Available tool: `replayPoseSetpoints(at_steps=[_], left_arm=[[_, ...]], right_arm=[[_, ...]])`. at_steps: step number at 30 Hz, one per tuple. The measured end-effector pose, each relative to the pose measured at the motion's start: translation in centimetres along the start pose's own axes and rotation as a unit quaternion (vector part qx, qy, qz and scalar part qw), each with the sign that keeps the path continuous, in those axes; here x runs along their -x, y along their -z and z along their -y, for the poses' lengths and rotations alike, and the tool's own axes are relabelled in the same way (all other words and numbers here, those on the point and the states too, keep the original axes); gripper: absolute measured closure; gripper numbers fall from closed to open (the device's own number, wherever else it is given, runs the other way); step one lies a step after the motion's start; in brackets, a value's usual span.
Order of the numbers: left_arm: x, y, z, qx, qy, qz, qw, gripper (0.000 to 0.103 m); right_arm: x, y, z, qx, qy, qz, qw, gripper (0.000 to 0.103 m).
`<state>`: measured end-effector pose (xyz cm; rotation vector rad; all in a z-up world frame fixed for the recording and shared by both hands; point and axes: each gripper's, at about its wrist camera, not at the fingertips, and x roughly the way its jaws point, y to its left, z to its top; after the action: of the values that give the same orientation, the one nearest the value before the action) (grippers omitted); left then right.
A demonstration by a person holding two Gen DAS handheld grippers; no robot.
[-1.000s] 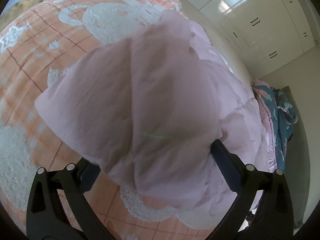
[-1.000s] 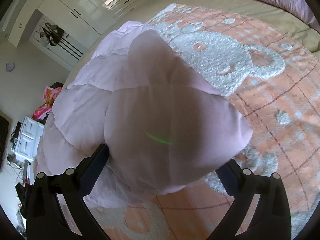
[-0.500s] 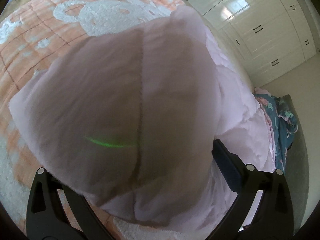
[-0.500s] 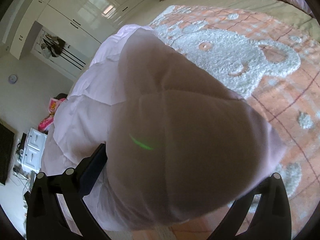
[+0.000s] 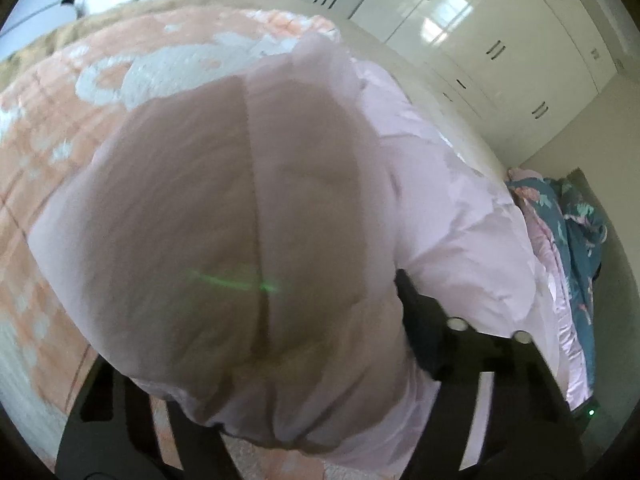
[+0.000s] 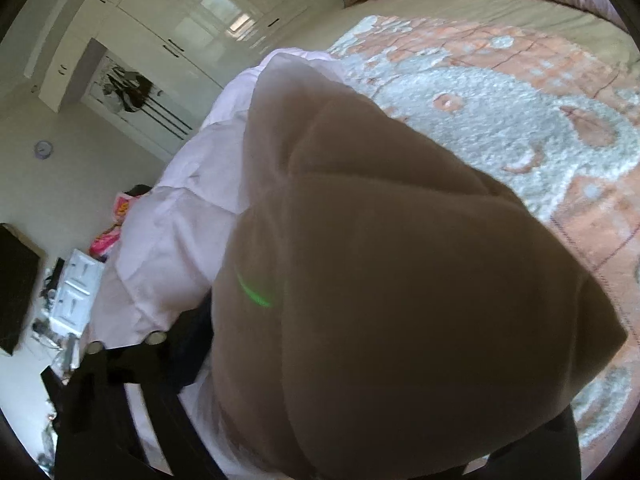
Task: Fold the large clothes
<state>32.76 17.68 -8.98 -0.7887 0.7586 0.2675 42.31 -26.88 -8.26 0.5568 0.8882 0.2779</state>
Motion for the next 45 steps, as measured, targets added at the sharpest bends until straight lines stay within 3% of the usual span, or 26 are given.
replayPoseSetpoints(at_steps=[1,5,14,26,45], left_arm=[[0.0,-0.1,0.2,-0.004,-0.001,0.002,1.0,0.05],[0.2,-0.4,1.4,-0.033,-0.01,0.009,0.9994,0.063],[1.6,-0.7,2.7,-0.079,-0.022,0.025,0.9963,0.073],[5.4,-0.7,3.1,-0.098,-0.01,0.033,0.9946,0.076],[14.3,2.3,1.1,-0.112,0.003,0.03,0.9933,0.077]], right_arm=[[0.0,0.0,-0.2,0.001,-0.009,-0.001,1.0,0.037],[0.3,0.0,-1.4,0.033,-0.005,0.007,0.999,0.053],[1.6,-0.3,-3.5,0.093,0.012,0.015,0.995,0.069],[6.1,0.5,-8.2,0.19,0.015,0.04,0.981,0.074],[15.5,5.3,-11.8,0.246,-0.006,0.05,0.968,0.074]])
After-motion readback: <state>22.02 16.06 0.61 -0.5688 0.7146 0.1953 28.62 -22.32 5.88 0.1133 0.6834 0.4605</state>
